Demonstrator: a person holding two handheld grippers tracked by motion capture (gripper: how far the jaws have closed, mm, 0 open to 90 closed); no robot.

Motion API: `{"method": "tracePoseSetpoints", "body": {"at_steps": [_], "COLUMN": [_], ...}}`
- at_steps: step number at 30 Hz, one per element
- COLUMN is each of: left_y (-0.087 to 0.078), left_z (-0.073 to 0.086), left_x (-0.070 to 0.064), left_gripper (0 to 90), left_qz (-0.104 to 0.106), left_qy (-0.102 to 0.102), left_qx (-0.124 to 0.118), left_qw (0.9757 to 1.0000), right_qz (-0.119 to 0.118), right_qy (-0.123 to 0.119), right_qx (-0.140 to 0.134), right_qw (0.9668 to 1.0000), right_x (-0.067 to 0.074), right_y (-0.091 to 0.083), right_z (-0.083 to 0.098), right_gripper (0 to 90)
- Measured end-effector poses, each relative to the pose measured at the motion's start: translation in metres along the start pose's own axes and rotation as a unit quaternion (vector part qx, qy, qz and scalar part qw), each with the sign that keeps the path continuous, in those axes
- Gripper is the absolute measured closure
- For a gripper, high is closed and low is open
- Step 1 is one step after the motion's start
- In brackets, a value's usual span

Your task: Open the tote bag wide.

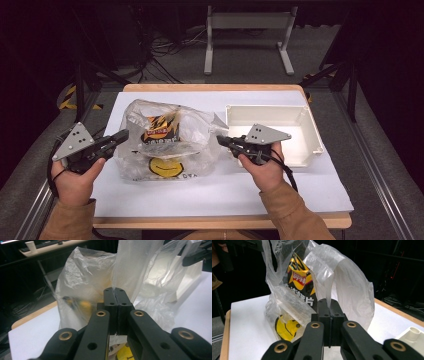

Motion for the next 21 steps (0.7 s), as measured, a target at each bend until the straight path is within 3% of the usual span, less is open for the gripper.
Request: {"method": "tracePoseSetpoints", "body": {"at_steps": [6, 14, 21], "left_y": [-0.001, -0.006, -0.006], "left_z": [0.000, -0.001, 0.010], "left_x": [0.011, 0.022, 0.037], "left_gripper": [89.6, 89.6, 89.6], "left_qz": [-0.024, -0.056, -0.076], "left_qy": [-0.013, -0.011, -0.031], "left_qx": [-0.013, -0.026, -0.024], "left_qw": [0.9995, 0.9980, 0.9963], "right_qz": [0.004, 0.005, 0.008], "right_qy": [0.002, -0.014, -0.018], "right_qx": [-0.008, -0.014, -0.017], "right_qw": [1.0000, 0.9998, 0.9997], "right_x": [-0.004, -0.006, -0.010], "right_y": [0.008, 0.030, 0.048], "right_z": [-0.007, -0.028, -0.037], "right_gripper": [90.0, 90.0, 90.0]}}
Point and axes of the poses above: each handheld gripper's, and its own axes: y roughly forward along the jaws, z roughly out of its underside, x roughly to its left, the point moved 3 cm from there along y, roughly forward along the jaws, and after that the axes turned 5 degrees about -x, right-handed, at the moved point
